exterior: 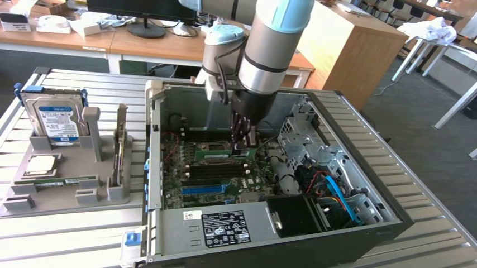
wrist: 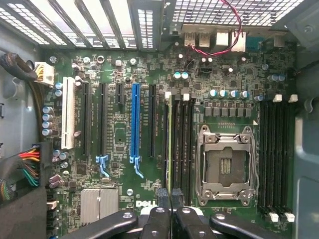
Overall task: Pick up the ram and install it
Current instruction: 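Insert the ram into the slot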
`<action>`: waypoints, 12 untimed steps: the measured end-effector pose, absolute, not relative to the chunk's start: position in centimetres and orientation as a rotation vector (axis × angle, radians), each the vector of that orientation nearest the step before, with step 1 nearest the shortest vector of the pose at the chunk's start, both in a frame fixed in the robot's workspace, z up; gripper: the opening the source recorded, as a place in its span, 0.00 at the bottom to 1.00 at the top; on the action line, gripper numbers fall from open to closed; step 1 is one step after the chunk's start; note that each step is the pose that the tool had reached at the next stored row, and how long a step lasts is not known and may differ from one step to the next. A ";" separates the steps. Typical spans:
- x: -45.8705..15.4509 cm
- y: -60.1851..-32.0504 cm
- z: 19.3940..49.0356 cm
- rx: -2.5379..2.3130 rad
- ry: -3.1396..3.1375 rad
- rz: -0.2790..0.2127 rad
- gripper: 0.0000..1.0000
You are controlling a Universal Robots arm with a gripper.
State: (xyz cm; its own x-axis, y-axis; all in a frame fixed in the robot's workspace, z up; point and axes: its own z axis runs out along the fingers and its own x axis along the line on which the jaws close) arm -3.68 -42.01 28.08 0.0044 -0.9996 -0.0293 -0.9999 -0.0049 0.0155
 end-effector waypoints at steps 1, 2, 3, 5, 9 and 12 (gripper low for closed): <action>-3.7 -42.0 28.0 -2.219 2.209 0.050 0.12; -3.7 -42.0 27.9 -2.220 2.209 0.050 0.12; -3.7 -42.0 27.9 -2.219 2.209 0.050 0.12; -3.7 -42.0 27.7 -2.220 2.209 0.050 0.12; -3.7 -42.0 27.4 -2.220 2.209 0.050 0.12; -3.7 -42.0 27.1 -2.219 2.209 0.050 0.12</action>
State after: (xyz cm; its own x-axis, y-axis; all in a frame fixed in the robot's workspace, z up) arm -3.70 -42.01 27.13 0.0044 -0.9996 -0.0293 -0.9999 -0.0048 0.0156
